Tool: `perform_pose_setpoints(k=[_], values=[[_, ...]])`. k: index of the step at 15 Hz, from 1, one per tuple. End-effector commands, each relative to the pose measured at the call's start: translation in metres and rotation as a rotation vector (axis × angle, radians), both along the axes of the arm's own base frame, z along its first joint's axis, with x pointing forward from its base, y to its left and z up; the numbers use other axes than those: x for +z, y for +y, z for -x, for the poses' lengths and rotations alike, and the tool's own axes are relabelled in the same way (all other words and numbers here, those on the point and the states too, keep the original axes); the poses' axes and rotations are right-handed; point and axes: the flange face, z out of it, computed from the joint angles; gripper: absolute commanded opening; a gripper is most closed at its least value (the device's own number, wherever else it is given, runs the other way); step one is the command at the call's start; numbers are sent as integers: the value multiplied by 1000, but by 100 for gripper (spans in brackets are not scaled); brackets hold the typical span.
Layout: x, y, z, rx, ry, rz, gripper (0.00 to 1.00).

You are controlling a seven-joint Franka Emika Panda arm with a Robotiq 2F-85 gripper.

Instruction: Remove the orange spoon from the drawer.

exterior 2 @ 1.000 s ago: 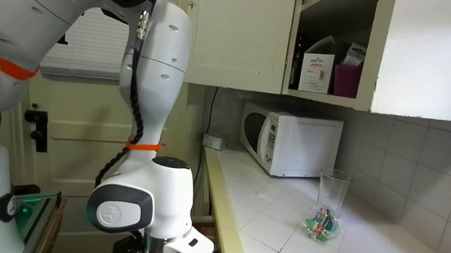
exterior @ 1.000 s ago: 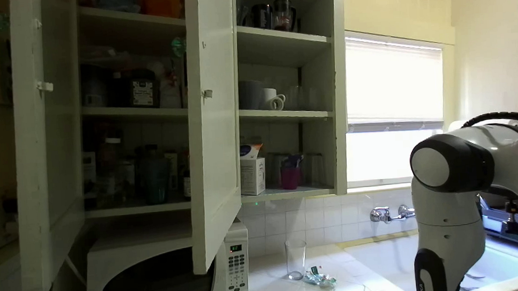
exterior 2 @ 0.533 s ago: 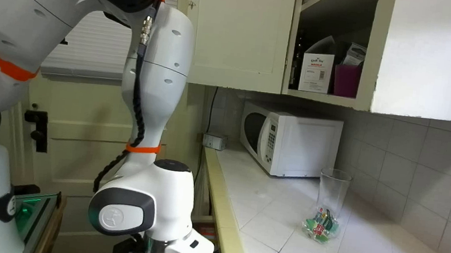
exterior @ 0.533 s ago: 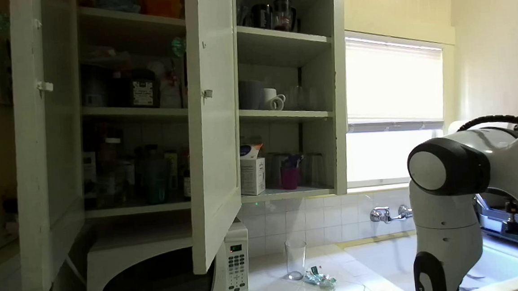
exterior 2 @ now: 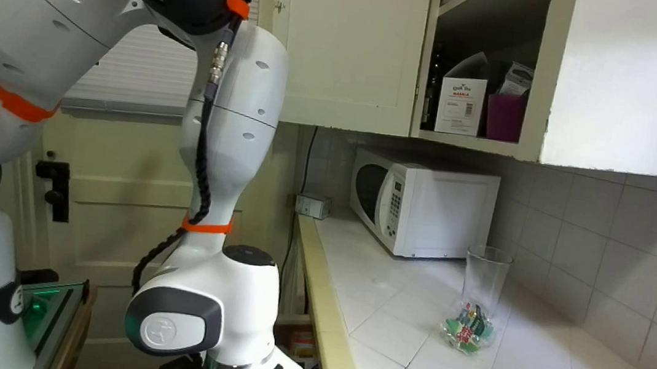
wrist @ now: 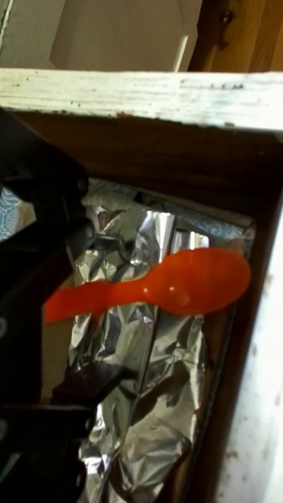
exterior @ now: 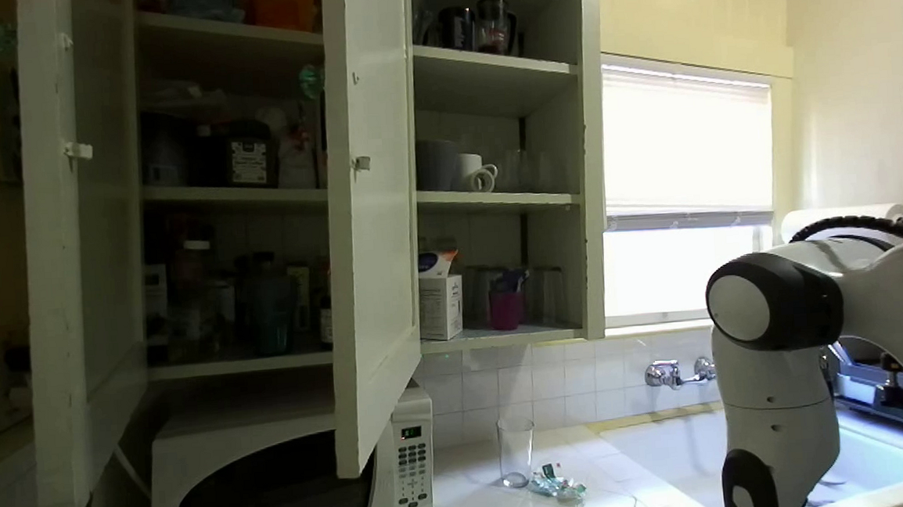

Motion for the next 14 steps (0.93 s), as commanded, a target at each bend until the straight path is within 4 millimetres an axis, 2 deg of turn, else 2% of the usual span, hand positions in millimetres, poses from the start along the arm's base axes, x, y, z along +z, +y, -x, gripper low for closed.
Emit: perform_pose_setpoints(k=[1, 3, 4, 8, 9, 11, 14], values=[[-10, -8, -5, 7, 6, -21, 53], [-11, -10, -6, -2, 4, -27, 41], [-10, -10, -4, -10, 6, -30, 30], [-5, -4, 3, -37, 4, -27, 1], [-3, -1, 5, -37, 0, -25, 0], [5, 3, 12, -43, -13, -16, 4], [28, 12, 24, -26, -103, 36, 4]])
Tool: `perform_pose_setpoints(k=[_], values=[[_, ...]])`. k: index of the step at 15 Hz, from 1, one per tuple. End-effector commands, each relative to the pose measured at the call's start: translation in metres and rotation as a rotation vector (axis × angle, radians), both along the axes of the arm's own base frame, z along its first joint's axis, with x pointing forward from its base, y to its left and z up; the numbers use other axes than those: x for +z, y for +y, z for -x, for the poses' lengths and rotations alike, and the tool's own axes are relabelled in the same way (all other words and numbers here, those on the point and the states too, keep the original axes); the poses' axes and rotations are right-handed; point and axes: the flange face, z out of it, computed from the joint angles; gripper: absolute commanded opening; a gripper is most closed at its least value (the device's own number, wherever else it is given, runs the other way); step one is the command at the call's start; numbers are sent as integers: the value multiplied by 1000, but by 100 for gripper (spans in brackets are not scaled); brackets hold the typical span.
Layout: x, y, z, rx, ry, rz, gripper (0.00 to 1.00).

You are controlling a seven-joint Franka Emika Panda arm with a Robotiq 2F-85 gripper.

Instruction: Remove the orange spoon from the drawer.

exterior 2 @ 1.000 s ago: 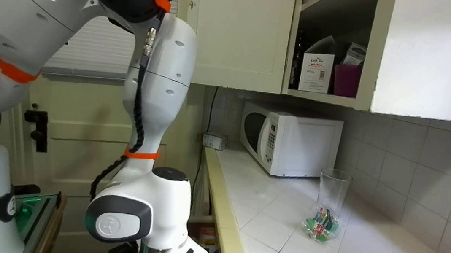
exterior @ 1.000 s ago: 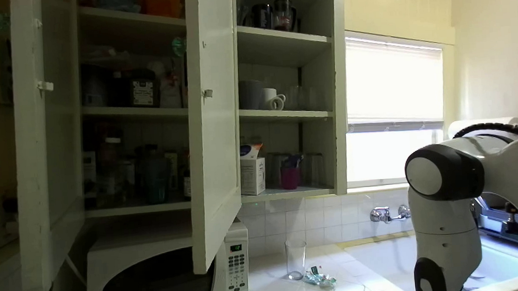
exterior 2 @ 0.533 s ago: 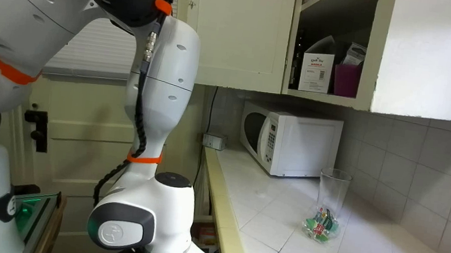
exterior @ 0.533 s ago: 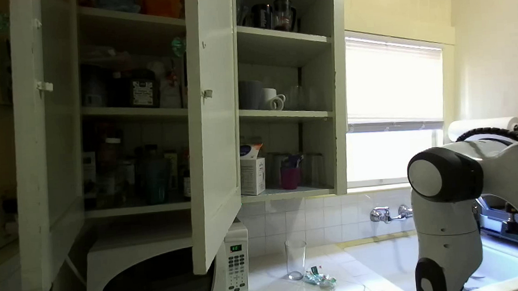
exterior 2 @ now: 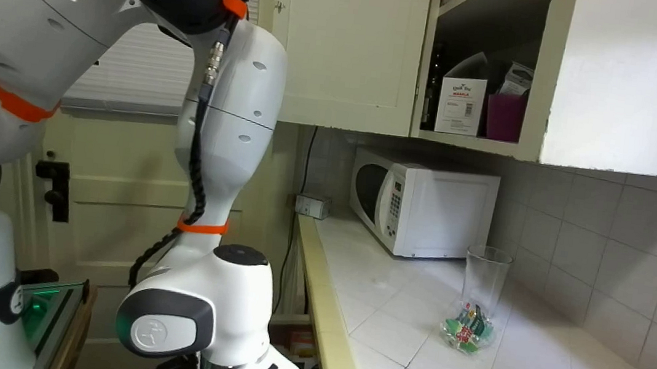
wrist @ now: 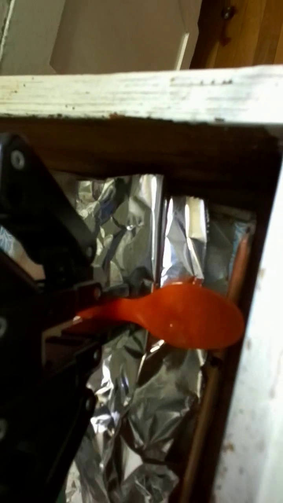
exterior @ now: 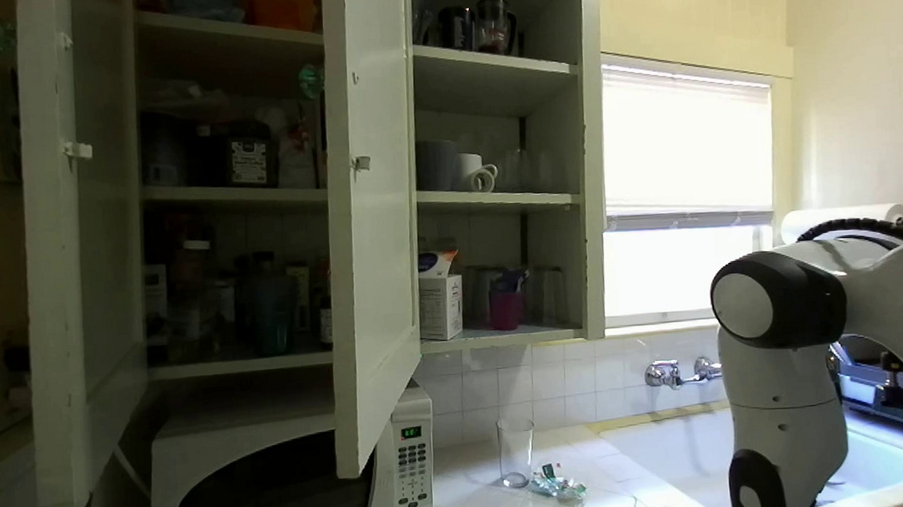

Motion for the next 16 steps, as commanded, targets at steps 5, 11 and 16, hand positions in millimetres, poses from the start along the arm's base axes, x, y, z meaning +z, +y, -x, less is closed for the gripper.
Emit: perform_pose_setpoints(k=[5, 11, 16], values=[[35, 20, -9, 37, -208, 61, 4], [56, 51, -36, 254, -224, -32, 4], [73, 74, -31, 508, -73, -78, 4]])
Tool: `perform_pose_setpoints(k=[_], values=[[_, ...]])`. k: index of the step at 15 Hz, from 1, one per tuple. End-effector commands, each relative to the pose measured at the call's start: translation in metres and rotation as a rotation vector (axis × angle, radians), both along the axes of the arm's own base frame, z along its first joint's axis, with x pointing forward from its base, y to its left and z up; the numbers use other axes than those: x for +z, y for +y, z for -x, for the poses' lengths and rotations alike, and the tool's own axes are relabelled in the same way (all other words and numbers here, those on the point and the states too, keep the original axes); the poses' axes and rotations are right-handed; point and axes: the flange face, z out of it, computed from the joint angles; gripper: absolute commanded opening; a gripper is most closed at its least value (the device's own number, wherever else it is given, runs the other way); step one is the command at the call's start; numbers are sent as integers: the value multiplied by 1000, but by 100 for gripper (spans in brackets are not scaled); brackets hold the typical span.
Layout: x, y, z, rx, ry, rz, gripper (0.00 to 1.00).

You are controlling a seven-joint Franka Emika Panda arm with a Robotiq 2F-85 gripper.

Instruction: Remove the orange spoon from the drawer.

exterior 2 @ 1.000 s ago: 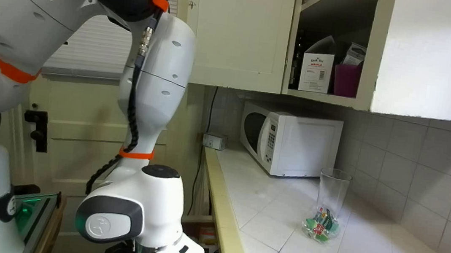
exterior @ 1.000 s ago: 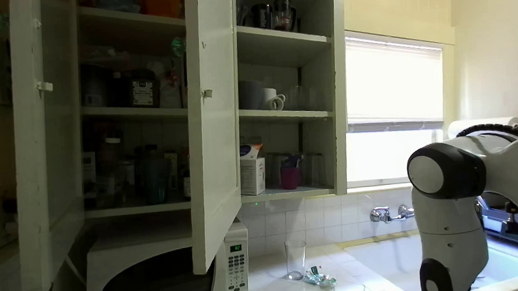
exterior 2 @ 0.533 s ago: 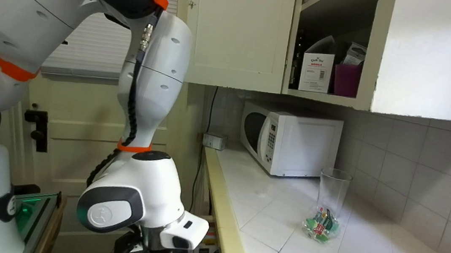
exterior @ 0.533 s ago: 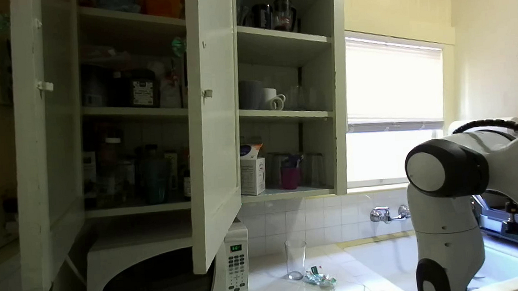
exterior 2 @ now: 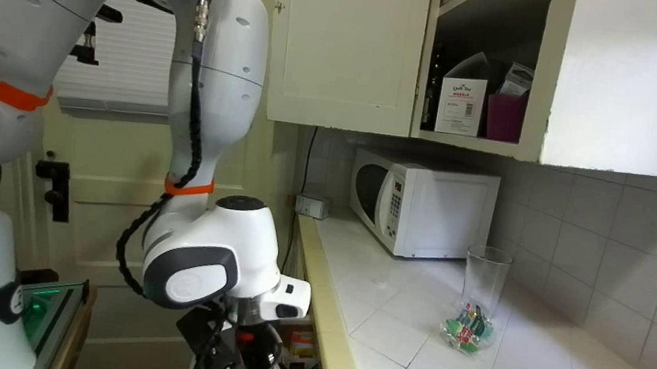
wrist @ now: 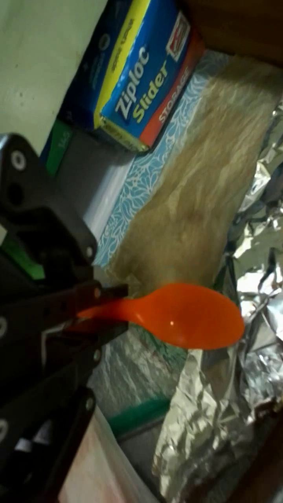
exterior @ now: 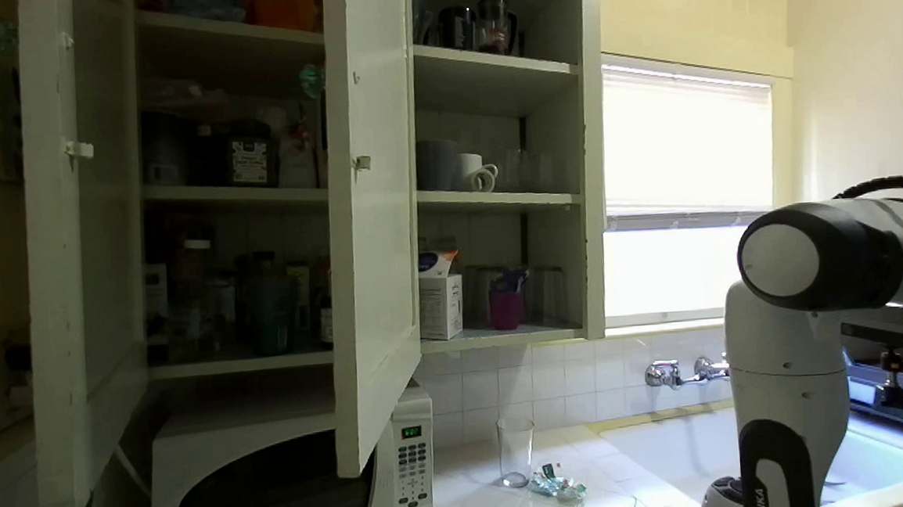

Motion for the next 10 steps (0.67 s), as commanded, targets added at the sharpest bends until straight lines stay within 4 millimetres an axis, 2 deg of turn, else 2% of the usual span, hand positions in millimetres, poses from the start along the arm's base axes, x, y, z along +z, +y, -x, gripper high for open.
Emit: perform_pose_setpoints(k=[1, 3, 5, 7, 8, 9, 10], values=[[21, 6, 16, 179, 110, 22, 4], [28, -1, 5, 254, 174, 103, 4], [54, -3, 18, 313, 200, 181, 4], [65, -16, 5, 403, 194, 273, 4], [77, -17, 6, 447, 181, 313, 4], [92, -14, 18, 496, 159, 342, 4], [101, -18, 14, 542, 132, 377, 4]])
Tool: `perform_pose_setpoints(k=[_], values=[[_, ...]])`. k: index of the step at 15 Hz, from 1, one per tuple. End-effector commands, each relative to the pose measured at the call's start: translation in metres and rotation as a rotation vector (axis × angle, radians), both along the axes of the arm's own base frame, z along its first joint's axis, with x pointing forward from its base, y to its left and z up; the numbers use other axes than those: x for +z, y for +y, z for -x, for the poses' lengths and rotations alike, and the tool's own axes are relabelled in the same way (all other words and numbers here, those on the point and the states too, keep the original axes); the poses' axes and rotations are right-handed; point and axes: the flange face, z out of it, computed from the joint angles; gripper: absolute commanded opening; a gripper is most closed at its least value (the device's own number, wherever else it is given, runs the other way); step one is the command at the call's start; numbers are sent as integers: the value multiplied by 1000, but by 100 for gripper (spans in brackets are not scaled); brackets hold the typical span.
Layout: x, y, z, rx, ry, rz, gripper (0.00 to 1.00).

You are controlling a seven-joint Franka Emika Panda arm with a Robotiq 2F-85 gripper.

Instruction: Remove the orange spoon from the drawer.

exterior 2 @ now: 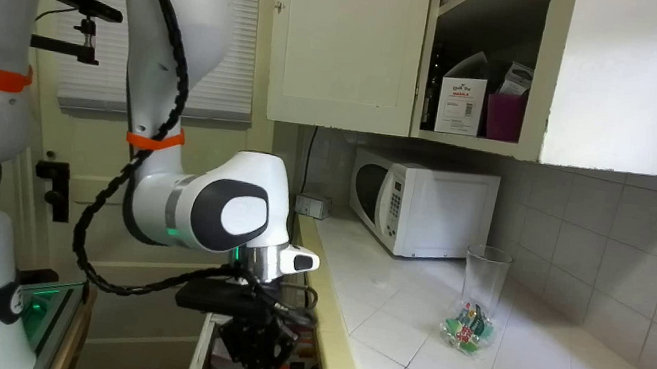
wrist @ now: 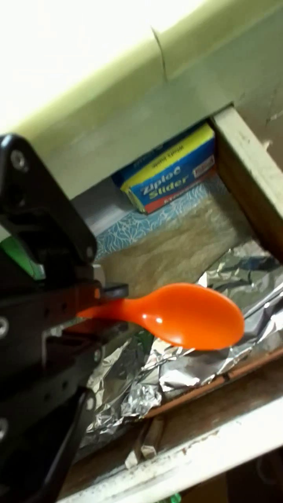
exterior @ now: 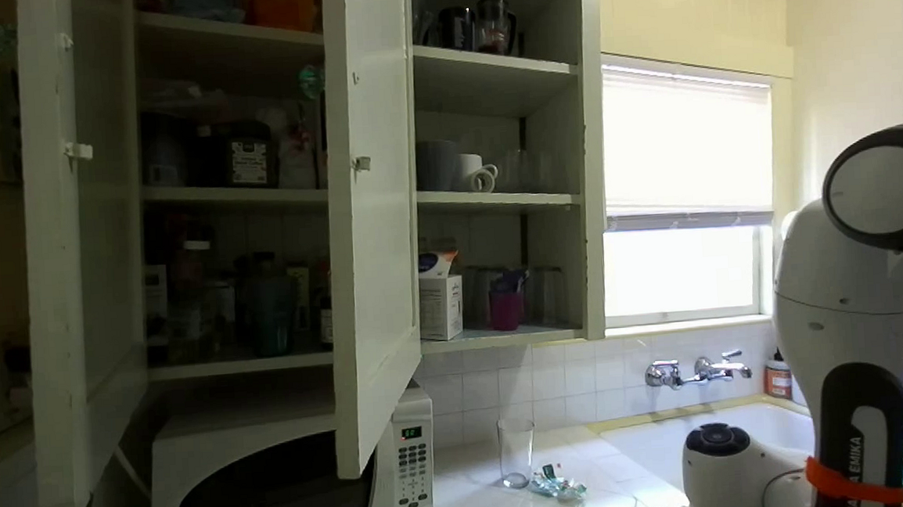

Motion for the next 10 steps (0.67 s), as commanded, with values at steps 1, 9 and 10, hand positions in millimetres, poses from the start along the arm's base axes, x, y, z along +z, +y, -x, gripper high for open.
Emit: perform_pose_setpoints(k=[1, 9, 10], values=[[37, -6, 1, 165, -70, 100, 4], [89, -36, 42, 212, -289, 63, 4], [80, -51, 36, 137, -289, 24, 4]])
